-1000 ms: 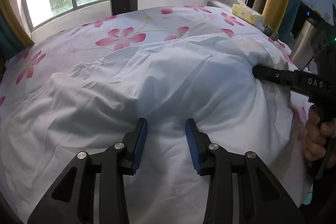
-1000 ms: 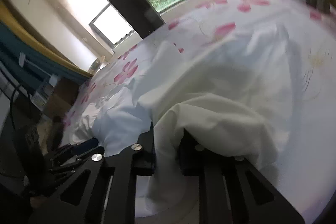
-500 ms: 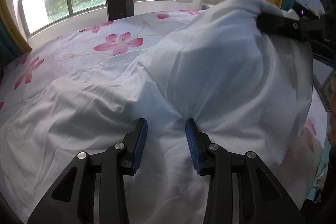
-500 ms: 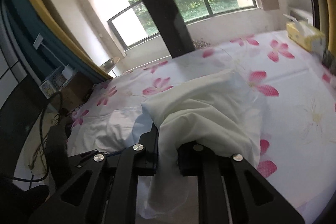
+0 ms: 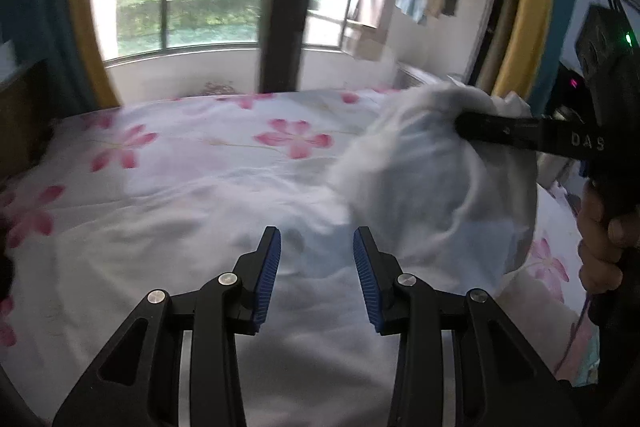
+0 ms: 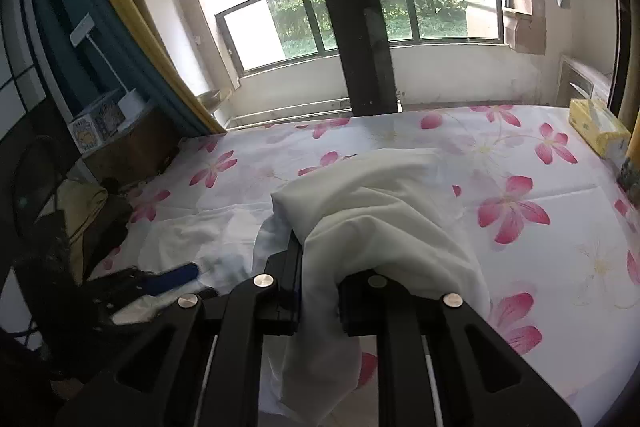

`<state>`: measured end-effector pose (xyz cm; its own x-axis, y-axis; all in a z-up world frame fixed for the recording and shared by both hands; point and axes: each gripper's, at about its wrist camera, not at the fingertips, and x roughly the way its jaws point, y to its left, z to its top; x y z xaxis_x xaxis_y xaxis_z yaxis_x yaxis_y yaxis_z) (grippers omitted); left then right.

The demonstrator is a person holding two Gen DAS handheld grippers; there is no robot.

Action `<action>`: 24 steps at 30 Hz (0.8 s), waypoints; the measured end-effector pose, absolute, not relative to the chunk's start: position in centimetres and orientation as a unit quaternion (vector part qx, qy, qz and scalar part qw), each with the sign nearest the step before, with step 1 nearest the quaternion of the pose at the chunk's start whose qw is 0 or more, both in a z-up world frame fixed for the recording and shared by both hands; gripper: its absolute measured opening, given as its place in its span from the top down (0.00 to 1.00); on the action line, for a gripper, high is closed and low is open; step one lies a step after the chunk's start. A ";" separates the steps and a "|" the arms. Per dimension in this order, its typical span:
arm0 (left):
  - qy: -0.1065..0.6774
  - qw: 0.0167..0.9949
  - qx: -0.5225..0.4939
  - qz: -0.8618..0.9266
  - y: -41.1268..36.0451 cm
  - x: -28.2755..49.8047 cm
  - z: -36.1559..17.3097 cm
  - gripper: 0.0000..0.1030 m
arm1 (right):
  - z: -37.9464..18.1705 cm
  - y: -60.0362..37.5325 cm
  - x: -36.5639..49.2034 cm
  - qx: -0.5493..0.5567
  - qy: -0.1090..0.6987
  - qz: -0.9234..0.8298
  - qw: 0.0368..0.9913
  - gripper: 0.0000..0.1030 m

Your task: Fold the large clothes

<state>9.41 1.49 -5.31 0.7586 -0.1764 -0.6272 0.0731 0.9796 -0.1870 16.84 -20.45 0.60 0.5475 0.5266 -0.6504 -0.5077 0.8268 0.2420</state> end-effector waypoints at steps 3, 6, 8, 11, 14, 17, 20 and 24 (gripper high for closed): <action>0.345 0.934 -0.087 -0.041 4.5 8.8 -5.8 0.61 | 0.6 -18.7 16.5 0.000 0.376 0.301 0.876 0.86; 0.350 0.930 -0.112 -0.014 7.5 8.2 -6.4 0.61 | 0.3 -16.2 16.0 -0.020 0.379 0.314 0.870 0.86; 0.353 0.926 -0.132 0.004 9.3 7.6 -6.6 0.61 | -0.3 -14.2 15.6 -0.046 0.382 0.322 0.865 0.86; 0.348 0.926 -0.144 0.018 10.9 6.8 -6.8 0.61 | -1.8 -11.8 15.3 -0.065 0.400 0.334 0.851 0.86; 0.349 0.924 -0.157 0.026 12.1 6.3 -7.2 0.61 | -3.1 -9.1 14.5 -0.103 0.409 0.346 0.838 0.82; 0.353 0.920 -0.168 0.030 13.0 6.2 -7.8 0.61 | -4.2 -6.8 13.3 -0.148 0.416 0.365 0.820 0.77; 0.353 0.919 -0.173 0.038 13.9 5.7 -7.9 0.61 | -5.1 -5.0 12.2 -0.169 0.420 0.387 0.803 0.60; 0.350 0.918 -0.173 0.064 15.4 4.5 -7.7 0.61 | -6.9 -2.7 10.7 -0.193 0.444 0.439 0.757 0.41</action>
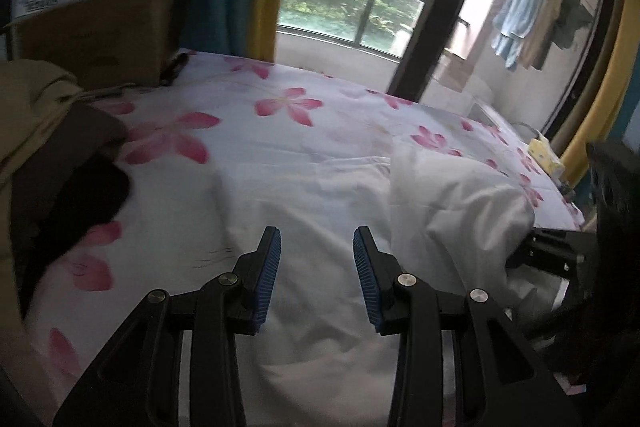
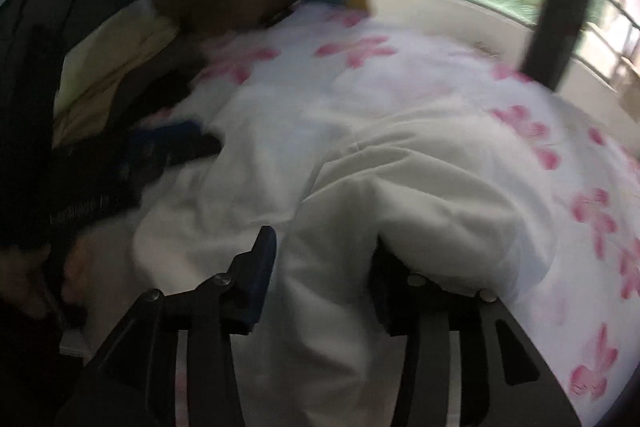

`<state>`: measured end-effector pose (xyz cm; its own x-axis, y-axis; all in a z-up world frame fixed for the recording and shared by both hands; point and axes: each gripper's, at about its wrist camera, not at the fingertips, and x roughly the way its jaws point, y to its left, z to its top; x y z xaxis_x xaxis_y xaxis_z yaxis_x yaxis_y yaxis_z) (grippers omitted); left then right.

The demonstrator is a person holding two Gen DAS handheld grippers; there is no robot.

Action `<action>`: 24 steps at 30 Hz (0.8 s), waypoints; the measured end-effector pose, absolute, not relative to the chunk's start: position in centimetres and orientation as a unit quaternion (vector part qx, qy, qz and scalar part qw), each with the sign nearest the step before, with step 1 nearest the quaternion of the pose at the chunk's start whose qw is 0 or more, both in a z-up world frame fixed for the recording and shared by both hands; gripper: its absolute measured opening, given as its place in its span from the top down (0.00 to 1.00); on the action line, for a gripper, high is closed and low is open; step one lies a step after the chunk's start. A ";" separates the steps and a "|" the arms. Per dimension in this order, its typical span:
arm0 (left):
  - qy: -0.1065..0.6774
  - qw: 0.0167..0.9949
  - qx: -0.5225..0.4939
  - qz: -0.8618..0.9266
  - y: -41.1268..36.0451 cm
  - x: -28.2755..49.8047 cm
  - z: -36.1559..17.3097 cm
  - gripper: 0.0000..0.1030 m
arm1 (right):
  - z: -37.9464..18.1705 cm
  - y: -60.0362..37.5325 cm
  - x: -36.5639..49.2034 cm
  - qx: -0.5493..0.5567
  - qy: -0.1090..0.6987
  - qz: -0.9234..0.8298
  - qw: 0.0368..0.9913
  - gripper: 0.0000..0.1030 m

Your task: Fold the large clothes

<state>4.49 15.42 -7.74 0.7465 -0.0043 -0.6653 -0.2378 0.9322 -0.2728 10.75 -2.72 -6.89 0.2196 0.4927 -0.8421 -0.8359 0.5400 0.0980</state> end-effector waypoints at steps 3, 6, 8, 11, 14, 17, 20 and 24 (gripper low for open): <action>0.350 0.917 -0.173 0.078 16.4 3.7 -7.6 0.61 | -7.5 -1.9 9.4 -0.199 0.435 0.469 0.743 0.12; 0.349 0.916 -0.175 0.092 17.3 3.1 -7.3 0.61 | -7.4 -1.1 8.3 -0.199 0.431 0.497 0.727 0.11; 0.349 0.916 -0.172 0.095 17.7 2.9 -6.9 0.61 | -6.9 -0.9 7.6 -0.198 0.426 0.523 0.712 0.11; 0.341 0.921 -0.161 0.096 17.7 2.9 -5.8 0.61 | -6.2 -0.9 6.3 -0.189 0.412 0.558 0.695 0.11; 0.333 0.926 -0.153 0.093 17.2 3.2 -4.5 0.61 | -6.6 -0.8 5.0 -0.207 0.413 0.570 0.679 0.11; 0.331 0.930 -0.145 0.067 15.7 4.2 -3.2 0.61 | -6.9 -1.6 4.2 -0.218 0.415 0.572 0.673 0.11; 0.335 0.930 -0.149 0.025 13.5 5.4 -2.6 0.53 | -6.4 -3.1 3.8 -0.216 0.408 0.570 0.680 0.12; 0.344 0.928 -0.138 -0.023 9.8 7.2 -2.1 0.48 | -5.7 -5.7 4.3 -0.209 0.400 0.554 0.699 0.12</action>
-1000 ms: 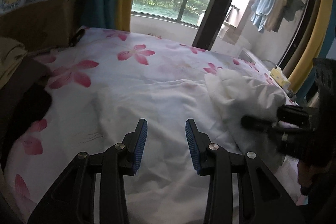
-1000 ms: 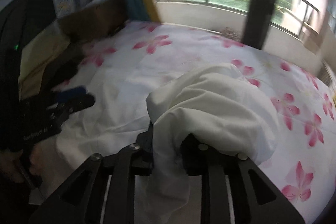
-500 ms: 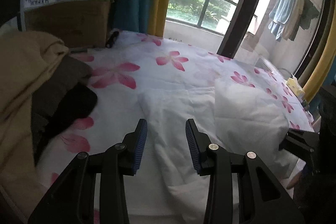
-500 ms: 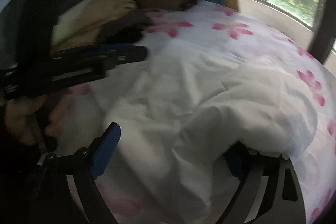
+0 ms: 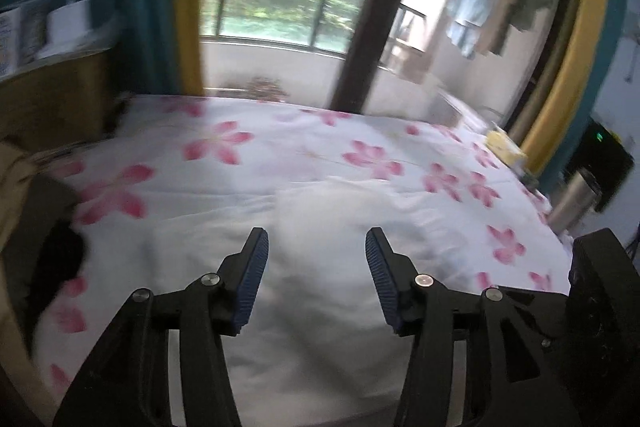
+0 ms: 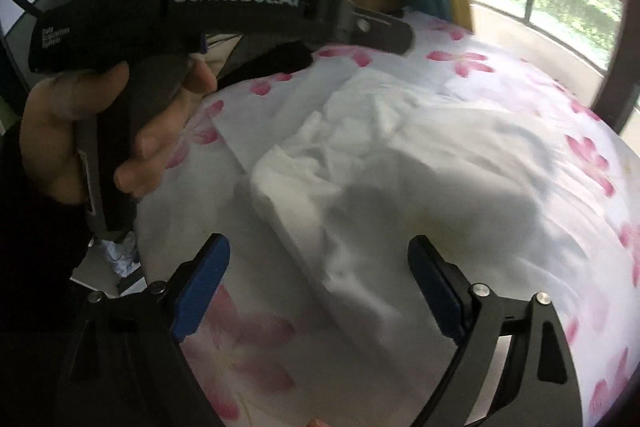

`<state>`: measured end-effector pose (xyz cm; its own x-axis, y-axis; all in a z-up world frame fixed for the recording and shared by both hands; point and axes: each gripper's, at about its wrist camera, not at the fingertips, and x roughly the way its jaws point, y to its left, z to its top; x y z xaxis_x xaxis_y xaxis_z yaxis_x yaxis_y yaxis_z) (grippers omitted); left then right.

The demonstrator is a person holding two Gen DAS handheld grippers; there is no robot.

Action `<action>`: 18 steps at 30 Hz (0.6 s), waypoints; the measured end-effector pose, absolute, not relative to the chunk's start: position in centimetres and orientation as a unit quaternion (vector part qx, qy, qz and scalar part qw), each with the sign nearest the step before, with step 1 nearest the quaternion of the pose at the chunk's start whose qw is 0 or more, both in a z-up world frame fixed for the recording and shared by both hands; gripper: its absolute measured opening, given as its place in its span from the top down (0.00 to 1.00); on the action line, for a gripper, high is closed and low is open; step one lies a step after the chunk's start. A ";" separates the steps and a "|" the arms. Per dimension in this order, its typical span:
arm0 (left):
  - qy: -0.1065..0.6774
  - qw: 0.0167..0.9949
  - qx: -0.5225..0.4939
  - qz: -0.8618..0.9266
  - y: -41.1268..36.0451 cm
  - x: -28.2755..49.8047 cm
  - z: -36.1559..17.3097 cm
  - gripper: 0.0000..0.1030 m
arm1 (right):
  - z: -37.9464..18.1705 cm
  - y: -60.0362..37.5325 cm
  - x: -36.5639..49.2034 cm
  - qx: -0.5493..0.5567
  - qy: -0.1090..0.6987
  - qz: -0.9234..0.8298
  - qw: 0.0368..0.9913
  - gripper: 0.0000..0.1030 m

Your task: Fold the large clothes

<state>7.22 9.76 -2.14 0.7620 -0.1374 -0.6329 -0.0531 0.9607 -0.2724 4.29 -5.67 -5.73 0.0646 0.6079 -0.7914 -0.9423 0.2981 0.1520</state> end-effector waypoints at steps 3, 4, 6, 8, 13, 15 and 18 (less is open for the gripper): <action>0.355 0.925 -0.126 -0.048 7.3 8.5 -2.2 0.48 | -5.3 -8.0 5.2 -0.196 0.399 0.532 0.720 0.12; 0.361 0.924 -0.117 -0.053 6.4 8.9 -2.3 0.48 | -5.2 -8.9 5.5 -0.190 0.401 0.524 0.727 0.12; 0.372 0.920 -0.102 -0.063 5.0 9.7 -2.7 0.48 | -5.1 -10.7 6.4 -0.178 0.404 0.504 0.742 0.12; 0.390 0.915 -0.079 -0.073 3.5 10.3 -3.4 0.48 | -5.0 -12.8 7.2 -0.165 0.406 0.485 0.757 0.12; 0.421 0.904 -0.003 -0.075 1.6 10.7 -5.7 0.48 | -5.4 -16.6 9.8 -0.122 0.419 0.426 0.792 0.12; 0.420 0.905 0.019 -0.069 1.6 10.3 -6.1 0.52 | -5.5 -17.5 10.7 -0.104 0.423 0.409 0.802 0.12; 0.410 0.910 0.021 -0.062 2.9 9.4 -6.1 0.93 | -5.7 -18.5 12.1 -0.080 0.429 0.389 0.812 0.12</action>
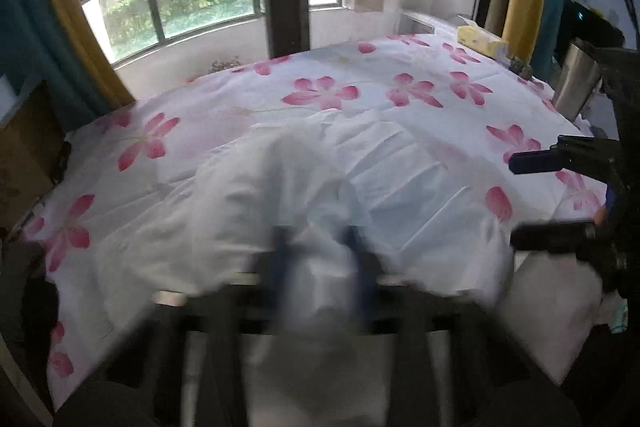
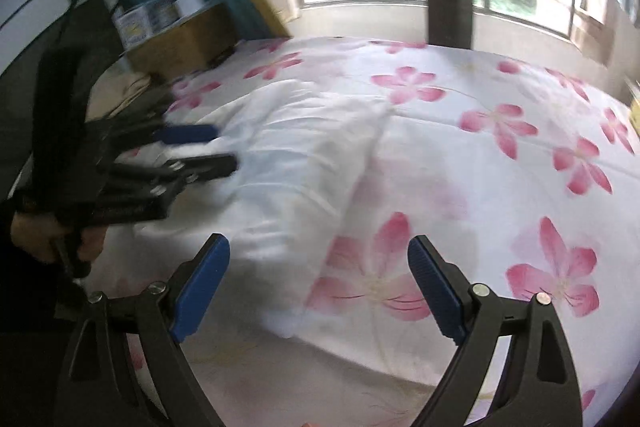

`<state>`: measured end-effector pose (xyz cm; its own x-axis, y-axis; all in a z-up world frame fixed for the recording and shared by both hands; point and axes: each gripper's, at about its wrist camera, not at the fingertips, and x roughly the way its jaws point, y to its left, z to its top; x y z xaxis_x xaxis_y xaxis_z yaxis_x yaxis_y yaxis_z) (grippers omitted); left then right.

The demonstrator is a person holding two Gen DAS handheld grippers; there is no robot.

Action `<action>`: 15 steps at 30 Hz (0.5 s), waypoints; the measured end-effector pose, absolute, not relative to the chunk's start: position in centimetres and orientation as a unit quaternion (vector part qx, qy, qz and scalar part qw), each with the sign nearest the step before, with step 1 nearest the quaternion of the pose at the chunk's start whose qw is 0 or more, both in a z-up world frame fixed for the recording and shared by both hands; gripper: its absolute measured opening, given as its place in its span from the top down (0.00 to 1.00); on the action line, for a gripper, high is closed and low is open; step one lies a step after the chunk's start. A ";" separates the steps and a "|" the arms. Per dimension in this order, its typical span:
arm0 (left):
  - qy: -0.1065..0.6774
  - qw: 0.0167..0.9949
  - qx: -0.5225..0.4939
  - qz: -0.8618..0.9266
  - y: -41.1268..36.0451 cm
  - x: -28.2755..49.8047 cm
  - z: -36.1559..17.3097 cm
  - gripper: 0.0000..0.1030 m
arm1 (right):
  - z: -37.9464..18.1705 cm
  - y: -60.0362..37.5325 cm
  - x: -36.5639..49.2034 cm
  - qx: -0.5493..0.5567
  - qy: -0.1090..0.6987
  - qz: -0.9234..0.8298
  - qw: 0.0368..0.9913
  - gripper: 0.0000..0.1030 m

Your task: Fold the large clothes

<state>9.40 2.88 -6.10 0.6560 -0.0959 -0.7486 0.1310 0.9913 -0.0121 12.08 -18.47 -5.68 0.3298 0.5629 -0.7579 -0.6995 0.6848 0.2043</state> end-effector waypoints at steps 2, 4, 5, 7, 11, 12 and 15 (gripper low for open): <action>0.399 0.916 0.001 -0.044 4.6 8.6 -5.9 0.93 | -5.9 -18.7 12.7 -0.073 0.433 0.382 0.813 0.12; 0.391 0.920 -0.017 -0.012 6.7 7.7 -5.9 0.94 | -6.2 -18.3 12.9 -0.074 0.438 0.378 0.812 0.12; 0.392 0.920 -0.023 0.001 7.4 7.4 -6.0 0.94 | -6.3 -17.6 13.2 -0.077 0.439 0.377 0.812 0.12; 0.404 0.913 -0.035 0.036 9.4 6.6 -7.0 0.94 | -6.5 -17.1 13.1 -0.085 0.442 0.375 0.811 0.12; 0.441 0.889 -0.093 0.075 13.1 4.7 -9.9 0.93 | -6.8 -16.6 13.1 -0.101 0.436 0.361 0.818 0.12; 0.452 0.882 -0.112 0.074 13.8 4.2 -10.5 0.93 | -6.9 -16.4 13.2 -0.104 0.436 0.360 0.818 0.12; 0.451 0.882 -0.121 0.065 14.6 3.2 -10.1 0.92 | -7.2 -15.9 13.4 -0.107 0.440 0.355 0.818 0.12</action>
